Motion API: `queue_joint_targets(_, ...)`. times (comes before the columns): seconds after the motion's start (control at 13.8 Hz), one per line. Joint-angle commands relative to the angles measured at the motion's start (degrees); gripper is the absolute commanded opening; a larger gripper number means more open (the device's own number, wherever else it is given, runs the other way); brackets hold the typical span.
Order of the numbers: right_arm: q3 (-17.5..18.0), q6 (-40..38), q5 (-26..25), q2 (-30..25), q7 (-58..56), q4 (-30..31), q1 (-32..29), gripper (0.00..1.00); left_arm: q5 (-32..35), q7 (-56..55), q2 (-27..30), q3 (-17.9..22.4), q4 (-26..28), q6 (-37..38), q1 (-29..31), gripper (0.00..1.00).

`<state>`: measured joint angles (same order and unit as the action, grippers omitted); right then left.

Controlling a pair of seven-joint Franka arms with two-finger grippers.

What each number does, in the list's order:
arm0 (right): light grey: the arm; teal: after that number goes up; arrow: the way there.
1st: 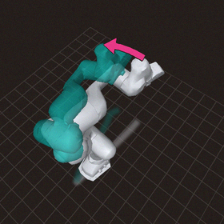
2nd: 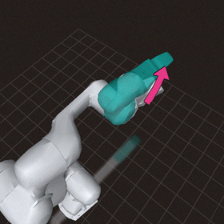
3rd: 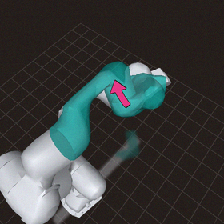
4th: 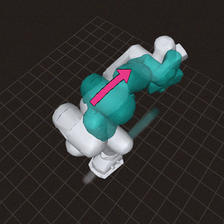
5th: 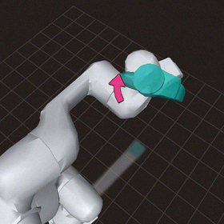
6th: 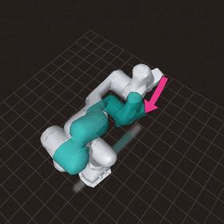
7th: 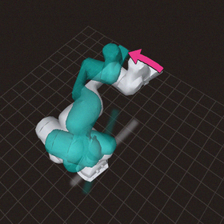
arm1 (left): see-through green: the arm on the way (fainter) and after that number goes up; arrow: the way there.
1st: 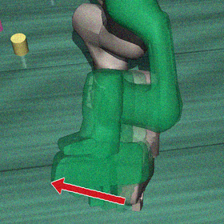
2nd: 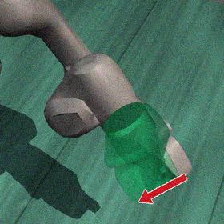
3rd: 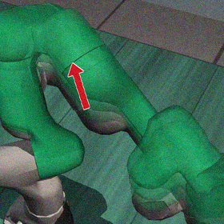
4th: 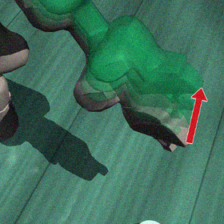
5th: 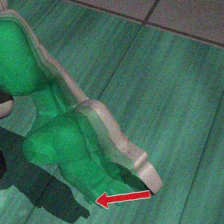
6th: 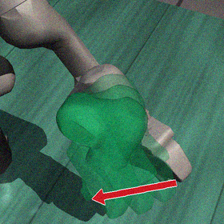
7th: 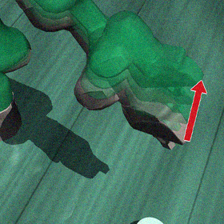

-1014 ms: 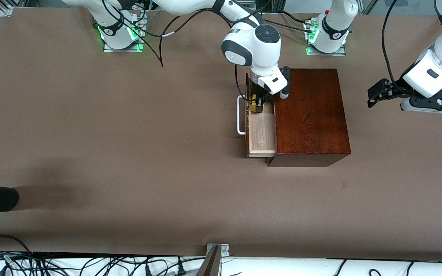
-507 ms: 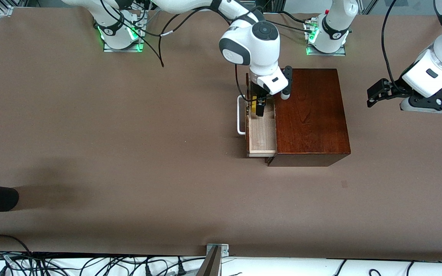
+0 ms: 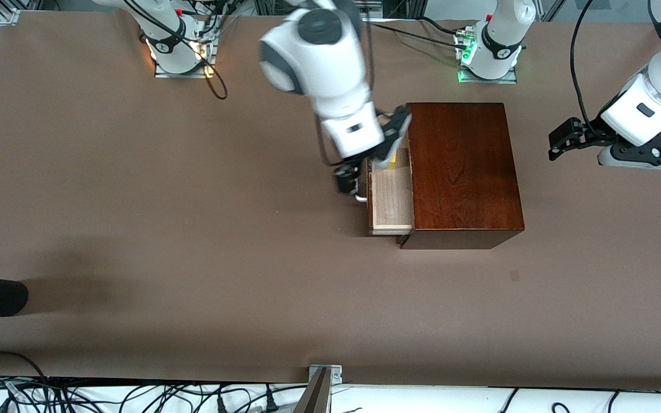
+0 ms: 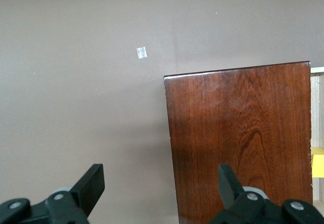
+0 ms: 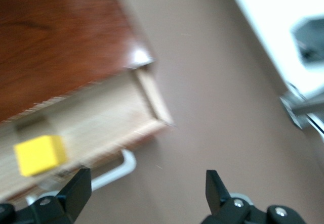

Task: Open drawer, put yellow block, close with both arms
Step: 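Withdraw the right gripper while the left gripper moves toward the drawer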

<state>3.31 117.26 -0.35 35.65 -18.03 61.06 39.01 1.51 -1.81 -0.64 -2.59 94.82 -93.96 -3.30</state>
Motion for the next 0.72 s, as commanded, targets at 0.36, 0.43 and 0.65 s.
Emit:
queue_joint_targets(0.36,1.1,-7.5,3.8,-28.9,0.3,30.3,-25.5,1.0,-6.8,6.2,-4.5,-1.5,-3.0,9.8,-7.8,1.0)
queue_joint_targets(0.43,1.0,-7.8,3.7,-31.7,1.1,32.9,-26.5,1.0,-6.9,7.1,-5.5,-1.5,-4.8,10.0,-9.4,1.0)
queue_joint_targets(0.65,-2.6,-15.4,3.6,-35.4,5.3,34.4,-28.2,1.0,-6.9,23.9,-11.2,-1.5,-11.2,9.8,-10.6,1.0)
